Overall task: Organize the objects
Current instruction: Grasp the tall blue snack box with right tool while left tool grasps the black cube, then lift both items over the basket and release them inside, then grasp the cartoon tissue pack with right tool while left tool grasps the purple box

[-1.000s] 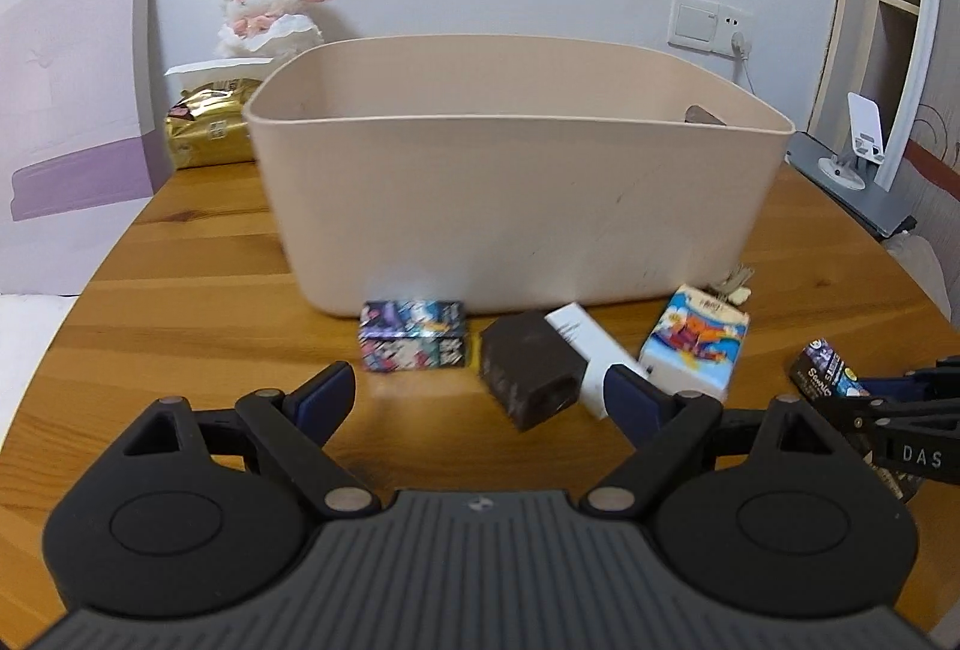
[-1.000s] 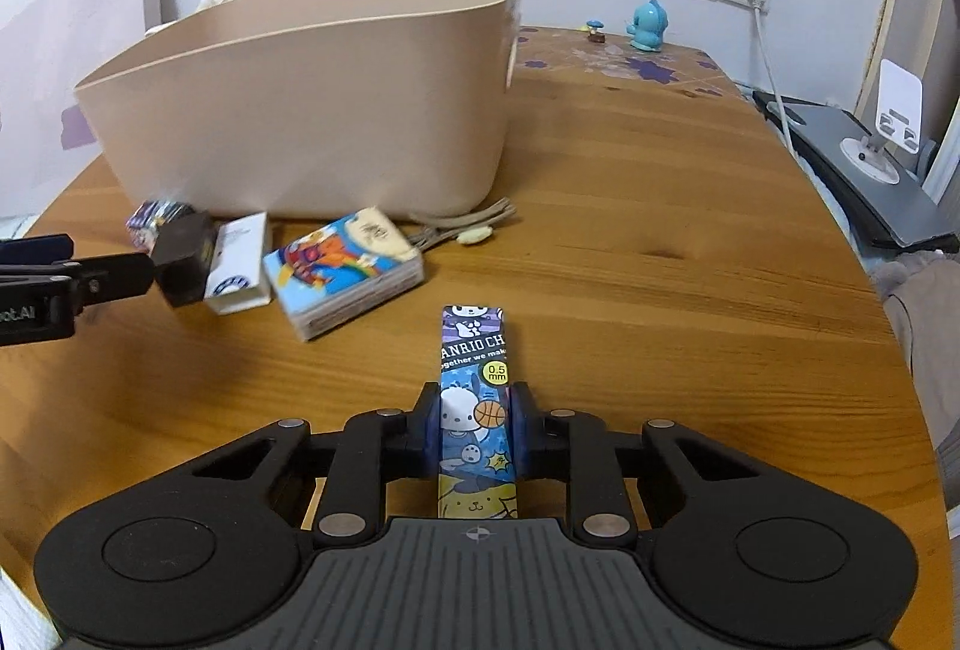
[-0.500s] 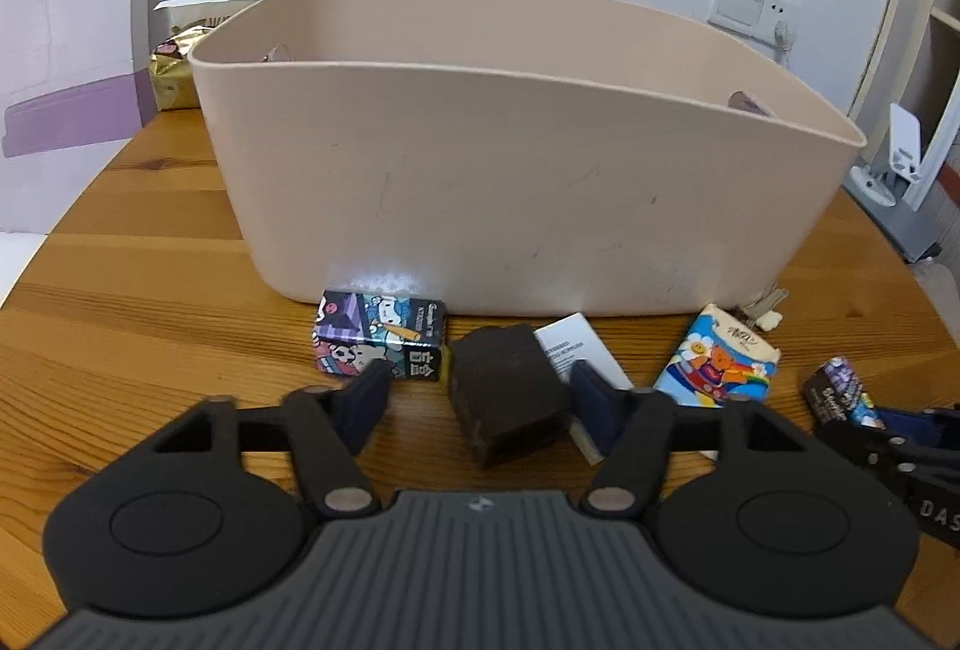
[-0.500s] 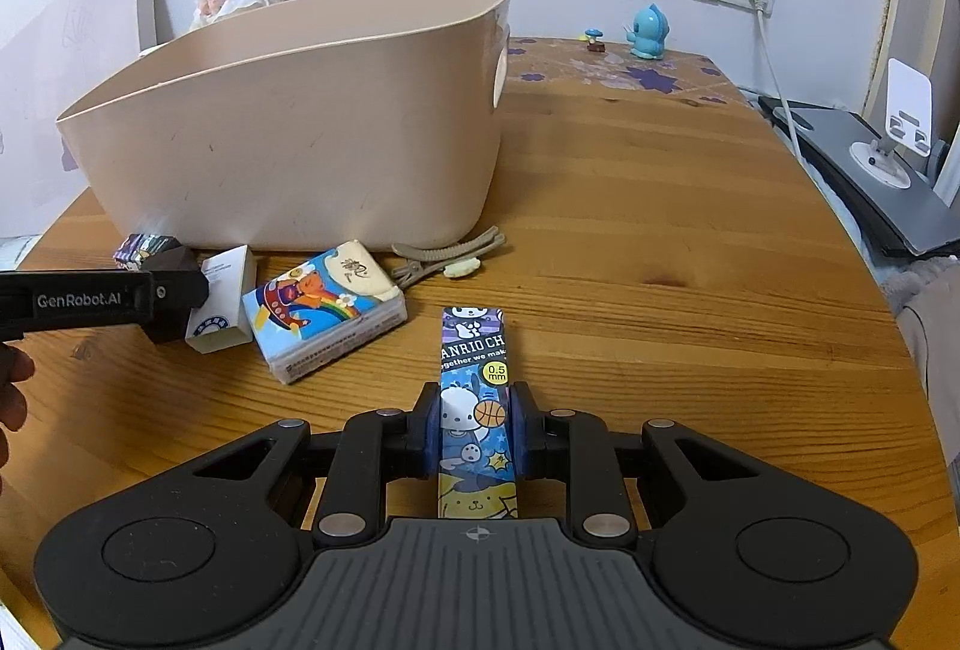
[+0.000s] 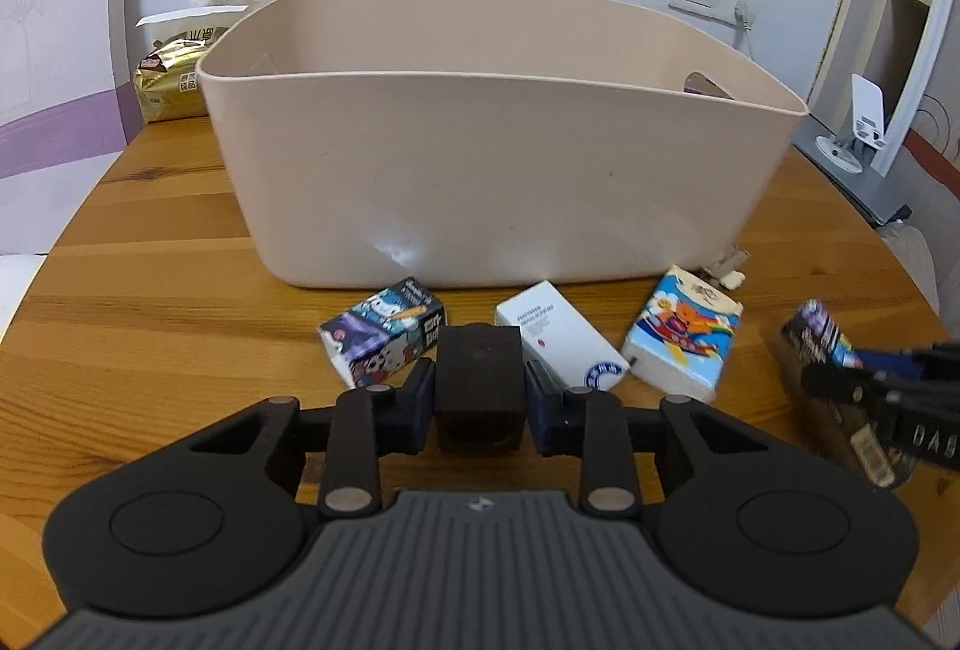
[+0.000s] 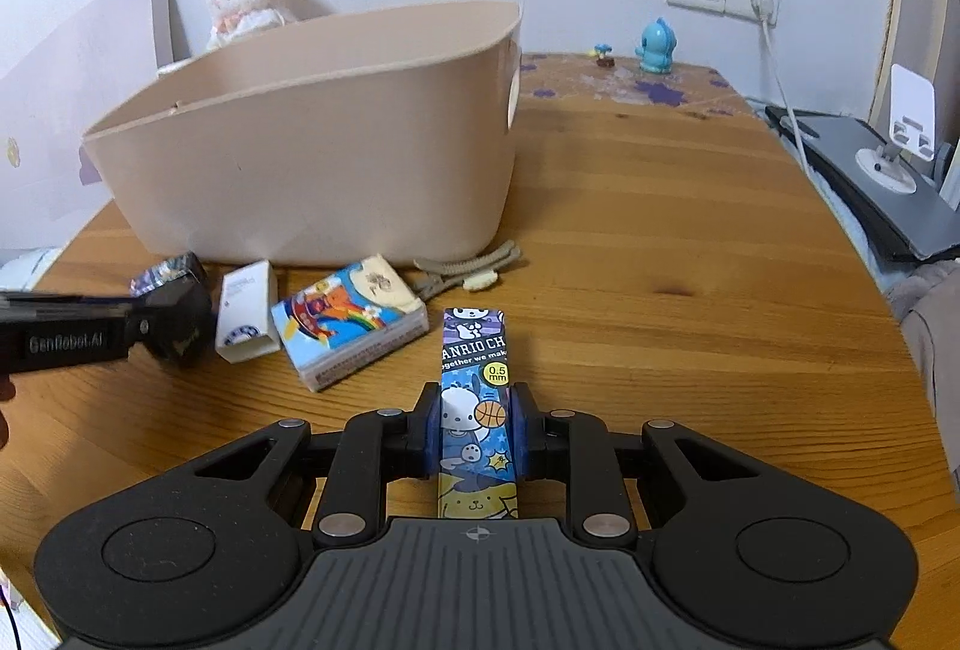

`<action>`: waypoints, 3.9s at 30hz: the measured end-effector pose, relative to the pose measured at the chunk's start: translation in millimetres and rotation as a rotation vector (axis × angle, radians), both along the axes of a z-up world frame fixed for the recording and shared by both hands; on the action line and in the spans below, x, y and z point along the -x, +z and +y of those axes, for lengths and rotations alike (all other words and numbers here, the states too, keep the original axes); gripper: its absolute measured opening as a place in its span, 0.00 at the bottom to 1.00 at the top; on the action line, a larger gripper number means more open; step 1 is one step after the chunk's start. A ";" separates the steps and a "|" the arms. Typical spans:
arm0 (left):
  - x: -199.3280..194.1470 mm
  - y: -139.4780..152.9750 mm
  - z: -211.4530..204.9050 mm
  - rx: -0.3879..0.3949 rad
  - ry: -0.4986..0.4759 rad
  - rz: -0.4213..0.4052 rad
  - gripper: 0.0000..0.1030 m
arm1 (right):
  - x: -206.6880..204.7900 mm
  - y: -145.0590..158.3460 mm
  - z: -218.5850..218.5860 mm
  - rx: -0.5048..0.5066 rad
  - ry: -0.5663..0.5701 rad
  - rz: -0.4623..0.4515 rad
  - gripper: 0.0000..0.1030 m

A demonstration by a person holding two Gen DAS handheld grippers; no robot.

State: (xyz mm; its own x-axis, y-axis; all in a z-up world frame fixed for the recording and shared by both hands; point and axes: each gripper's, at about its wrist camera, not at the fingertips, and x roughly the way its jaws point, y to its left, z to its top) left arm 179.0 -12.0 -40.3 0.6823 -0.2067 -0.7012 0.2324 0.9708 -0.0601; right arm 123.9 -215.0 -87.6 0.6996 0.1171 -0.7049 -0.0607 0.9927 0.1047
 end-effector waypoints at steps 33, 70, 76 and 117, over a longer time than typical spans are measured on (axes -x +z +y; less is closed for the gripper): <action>-9.6 128.5 15.1 -0.021 -0.001 -0.299 0.32 | -30.3 138.8 15.5 -0.032 0.056 -0.362 0.20; -45.0 81.0 -5.0 -0.182 0.009 -0.242 0.89 | -65.0 89.0 29.3 0.027 0.034 -0.262 1.00; -14.0 74.6 9.3 -0.195 0.026 -0.267 0.95 | -31.8 82.0 17.0 0.052 0.050 -0.255 1.00; -46.1 -27.2 30.6 -0.113 -0.147 -0.090 0.71 | -57.4 -34.8 53.6 0.111 0.186 0.012 0.77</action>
State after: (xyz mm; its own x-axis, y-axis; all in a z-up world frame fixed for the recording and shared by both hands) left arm 225.1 18.6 -67.5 0.7113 -0.2320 -0.6634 0.3716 0.9254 0.0748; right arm 181.3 -161.5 -122.4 0.6644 0.1647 -0.7290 -0.2437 0.9698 -0.0031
